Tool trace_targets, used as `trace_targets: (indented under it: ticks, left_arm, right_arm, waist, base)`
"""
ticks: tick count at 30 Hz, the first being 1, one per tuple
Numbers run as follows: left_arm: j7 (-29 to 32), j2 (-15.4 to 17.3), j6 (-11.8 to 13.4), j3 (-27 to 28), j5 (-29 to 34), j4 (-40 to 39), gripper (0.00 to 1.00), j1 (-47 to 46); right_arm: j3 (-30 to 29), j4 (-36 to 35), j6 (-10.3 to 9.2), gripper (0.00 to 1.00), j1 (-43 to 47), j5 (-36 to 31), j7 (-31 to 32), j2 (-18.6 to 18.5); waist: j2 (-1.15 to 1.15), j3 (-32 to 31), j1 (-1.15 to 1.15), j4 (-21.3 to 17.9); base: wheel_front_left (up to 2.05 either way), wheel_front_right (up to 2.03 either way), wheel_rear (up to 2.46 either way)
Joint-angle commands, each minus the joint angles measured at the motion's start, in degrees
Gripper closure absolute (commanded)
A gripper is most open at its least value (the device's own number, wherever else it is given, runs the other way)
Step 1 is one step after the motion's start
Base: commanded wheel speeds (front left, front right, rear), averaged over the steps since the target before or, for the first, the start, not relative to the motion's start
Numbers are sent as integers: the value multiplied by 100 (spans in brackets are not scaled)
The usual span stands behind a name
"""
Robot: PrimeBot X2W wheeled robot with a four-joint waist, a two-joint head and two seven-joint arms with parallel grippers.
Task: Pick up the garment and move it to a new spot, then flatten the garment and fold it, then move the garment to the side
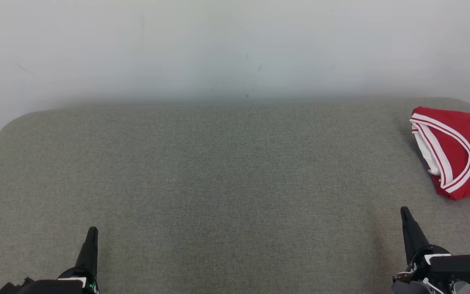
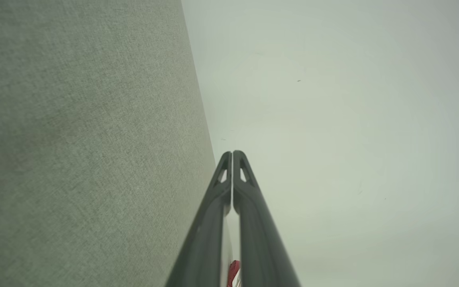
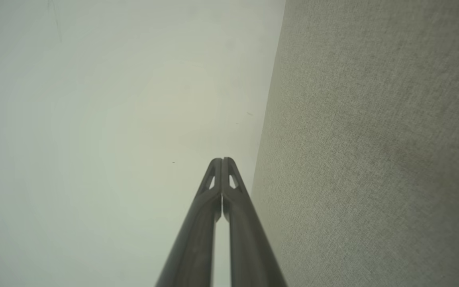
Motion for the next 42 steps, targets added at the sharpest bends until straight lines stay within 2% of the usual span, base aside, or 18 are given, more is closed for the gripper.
trace_targets:
  ticks: [1, 12, 42]
  left_arm:
    - [37, -12, -46, 25, -130, 18, 100, -88]
    - [149, -22, -42, 49, -522, 61, 100, -127]
    - [134, -20, -42, 46, -513, 56, 100, -123]
  right_arm:
    - [-24, 12, -11, 100, -63, 126, 34, 18]
    - [-58, 72, -12, 100, -124, 482, 94, 30]
    - [-85, 71, -12, 100, -121, 437, 121, 49]
  waist:
    - [0, -1, 0, -1]
    - [0, -5, 0, -9]
    - [0, -5, 0, -9]
  base:
    - [0, 0, 0]
    - [0, 0, 0]
    - [0, 0, 0]
